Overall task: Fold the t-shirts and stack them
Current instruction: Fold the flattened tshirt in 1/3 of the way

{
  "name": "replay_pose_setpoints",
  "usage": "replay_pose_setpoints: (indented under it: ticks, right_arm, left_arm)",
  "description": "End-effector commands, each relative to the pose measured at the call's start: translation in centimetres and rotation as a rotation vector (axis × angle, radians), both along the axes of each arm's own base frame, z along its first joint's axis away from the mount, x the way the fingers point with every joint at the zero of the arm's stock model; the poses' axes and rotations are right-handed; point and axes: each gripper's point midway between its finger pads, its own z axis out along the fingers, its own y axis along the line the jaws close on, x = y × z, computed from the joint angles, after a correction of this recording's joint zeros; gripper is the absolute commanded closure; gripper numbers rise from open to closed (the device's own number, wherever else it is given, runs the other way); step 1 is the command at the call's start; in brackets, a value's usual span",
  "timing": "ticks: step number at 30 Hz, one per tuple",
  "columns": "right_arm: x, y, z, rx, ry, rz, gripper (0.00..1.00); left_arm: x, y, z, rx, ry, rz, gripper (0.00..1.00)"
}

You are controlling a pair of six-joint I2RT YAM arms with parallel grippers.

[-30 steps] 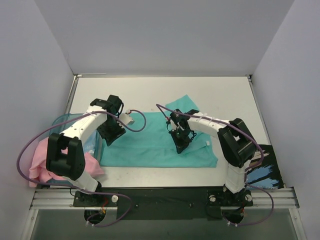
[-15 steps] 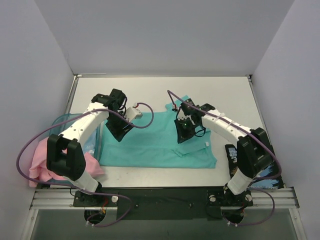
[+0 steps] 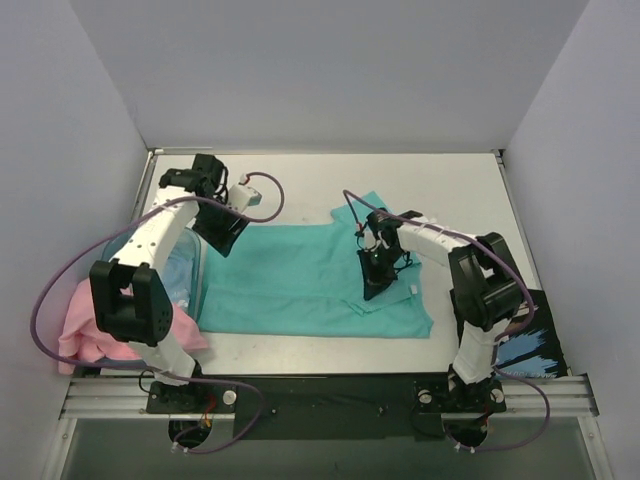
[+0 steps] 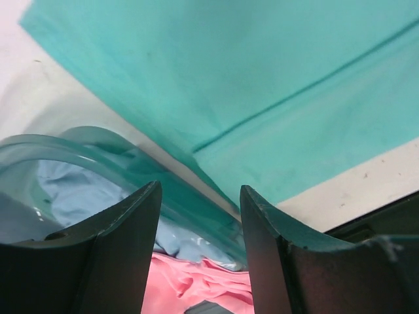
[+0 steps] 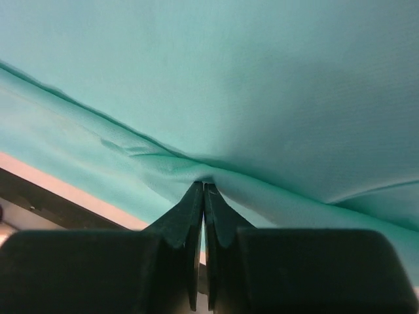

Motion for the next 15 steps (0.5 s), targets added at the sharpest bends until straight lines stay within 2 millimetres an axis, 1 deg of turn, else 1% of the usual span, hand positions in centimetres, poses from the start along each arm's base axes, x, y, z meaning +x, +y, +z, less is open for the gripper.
replay_pose_setpoints:
  ticks: [1,2,3,4,5,6,7,8,9,10,11,12,13,14,15]
  right_arm:
    - [4.8,1.0,6.1,0.132,-0.123,-0.074,0.97]
    - [5.9,0.8,7.5,0.152,-0.161,-0.109,0.88]
    - [7.7,0.9,9.2,0.169,-0.217,-0.132,0.85]
    - [9.2,0.5,10.1,0.176,-0.246,-0.174,0.79]
    - [11.3,0.1,11.7,0.172,-0.310,-0.202,0.74]
    - [13.0,-1.1,11.3,0.136,-0.328,-0.256,0.65]
    - [15.0,-1.4,12.7,0.136,-0.377,-0.284,0.60]
    - [17.4,-2.5,13.0,0.120,-0.401,-0.348,0.55]
    - [18.5,-2.9,12.7,0.117,-0.397,-0.375,0.54]
    - [20.8,-4.0,12.7,0.119,-0.394,-0.455,0.51]
    - [21.9,-4.5,12.2,0.114,-0.381,-0.498,0.47]
    - [23.7,-5.6,11.4,0.103,-0.362,-0.573,0.38]
    - [24.5,-6.2,10.9,0.095,-0.347,-0.610,0.32]
    - [26.3,-6.9,10.1,0.076,-0.346,-0.654,0.29]
    - [26.9,-7.5,9.9,0.058,-0.341,-0.674,0.29]
  left_arm:
    - [4.7,0.8,1.3,0.002,-0.098,0.040,0.38]
    - [5.6,0.9,1.8,0.003,-0.120,0.044,0.37]
    - [6.3,1.3,1.0,0.007,-0.098,0.056,0.36]
    - [7.2,1.4,1.6,-0.003,-0.115,0.063,0.35]
    - [7.9,1.9,0.7,-0.004,-0.085,0.081,0.35]
    - [8.9,2.1,1.5,-0.016,-0.103,0.094,0.35]
    - [9.5,2.2,0.3,-0.017,-0.071,0.106,0.35]
    - [10.5,2.3,0.6,-0.028,-0.084,0.115,0.35]
    - [11.0,2.3,-0.5,-0.025,-0.064,0.115,0.35]
    - [12.2,2.5,-0.4,-0.020,-0.084,0.121,0.35]
    - [12.9,2.7,-1.6,-0.010,-0.065,0.116,0.35]
    - [13.8,2.9,-1.2,-0.003,-0.085,0.115,0.35]
    - [14.3,3.1,-2.6,0.008,-0.059,0.104,0.35]
    - [15.2,3.5,-2.0,0.005,-0.078,0.104,0.35]
    - [15.5,3.6,-3.6,0.009,-0.044,0.086,0.35]
